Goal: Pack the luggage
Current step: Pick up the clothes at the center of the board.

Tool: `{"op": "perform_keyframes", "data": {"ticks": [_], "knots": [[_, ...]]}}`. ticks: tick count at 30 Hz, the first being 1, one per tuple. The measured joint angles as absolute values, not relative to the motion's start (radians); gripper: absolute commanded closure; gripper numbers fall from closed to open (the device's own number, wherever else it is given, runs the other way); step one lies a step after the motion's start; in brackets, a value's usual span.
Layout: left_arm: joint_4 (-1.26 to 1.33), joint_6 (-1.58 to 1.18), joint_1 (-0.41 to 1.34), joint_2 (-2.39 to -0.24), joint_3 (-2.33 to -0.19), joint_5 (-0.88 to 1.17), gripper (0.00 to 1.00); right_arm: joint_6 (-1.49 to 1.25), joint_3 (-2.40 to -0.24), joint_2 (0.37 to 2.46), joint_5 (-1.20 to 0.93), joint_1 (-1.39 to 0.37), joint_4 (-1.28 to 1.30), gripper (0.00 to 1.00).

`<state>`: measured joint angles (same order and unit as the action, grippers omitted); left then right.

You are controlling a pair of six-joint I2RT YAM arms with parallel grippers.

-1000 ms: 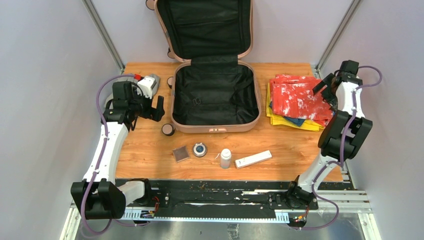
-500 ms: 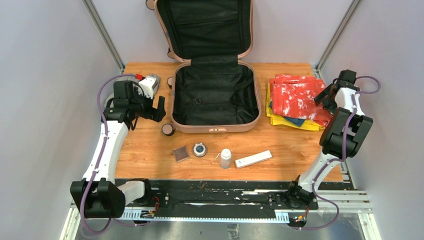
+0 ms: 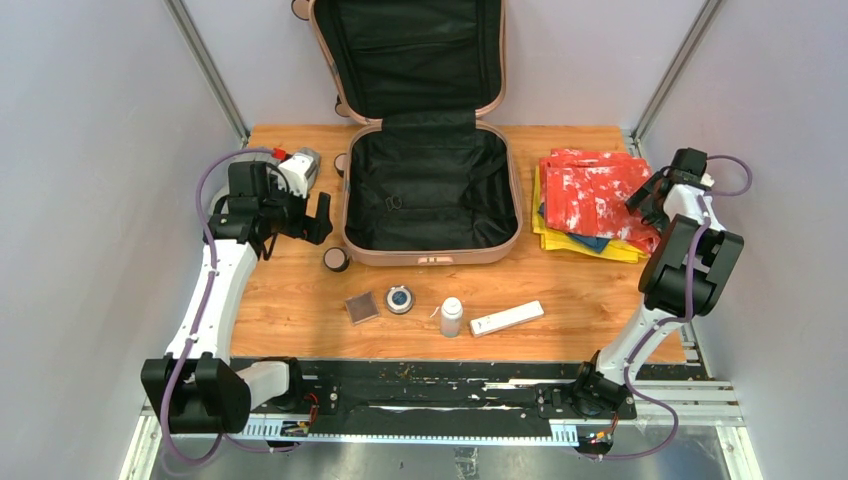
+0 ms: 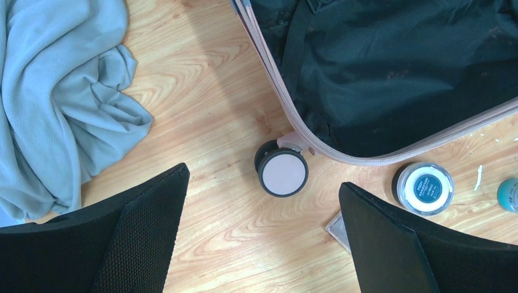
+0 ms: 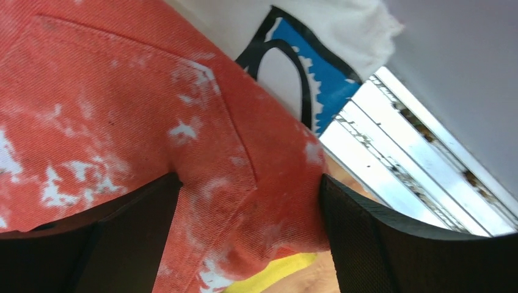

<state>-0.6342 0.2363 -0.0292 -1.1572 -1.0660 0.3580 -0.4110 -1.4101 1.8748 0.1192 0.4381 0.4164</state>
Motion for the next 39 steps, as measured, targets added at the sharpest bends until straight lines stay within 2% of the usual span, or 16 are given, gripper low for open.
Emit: {"op": "perform_keyframes", "data": {"ticks": [4,9,11,12,16,17,20,23,24,33,39], "knots": [[-0.634,0.245,-0.029,-1.167,-1.066,0.356,0.00,-0.400,-1.363,1.875,0.010,0.446,0.328,0.33],[-0.635,0.255,-0.029,-1.174,-1.066,0.354,0.00,-0.402,-1.327,1.853,-0.074,0.448,0.264,0.75],[-0.635,0.255,-0.029,-1.174,-1.066,0.355,0.00,-0.413,-1.311,1.833,-0.124,0.446,0.244,0.96],[-0.635,0.255,-0.029,-1.174,-1.066,0.355,0.00,-0.422,-1.301,1.819,-0.147,0.442,0.240,1.00],[-0.635,0.255,-0.029,-1.174,-1.066,0.355,0.00,-0.453,-1.264,1.753,-0.202,0.430,0.235,1.00],[-0.635,0.255,-0.029,-1.174,-1.066,0.355,0.00,-0.458,-1.261,1.732,-0.209,0.428,0.239,0.92],[-0.635,0.255,-0.029,-1.174,-1.066,0.355,0.00,-0.482,-1.265,1.674,-0.206,0.425,0.248,0.45],[-0.635,0.255,-0.029,-1.174,-1.066,0.355,0.00,-0.485,-1.292,1.636,-0.155,0.421,0.286,0.09],[-0.635,0.255,-0.029,-1.174,-1.066,0.356,0.00,-0.493,-1.296,1.632,-0.138,0.421,0.292,0.02],[-0.633,0.255,-0.029,-1.203,-1.066,0.365,0.00,-0.476,-1.296,1.635,0.062,0.391,0.331,0.00],[-0.624,0.255,-0.029,-1.233,-1.067,0.383,0.00,-0.442,-1.329,1.711,0.125,0.387,0.337,0.00]]}}
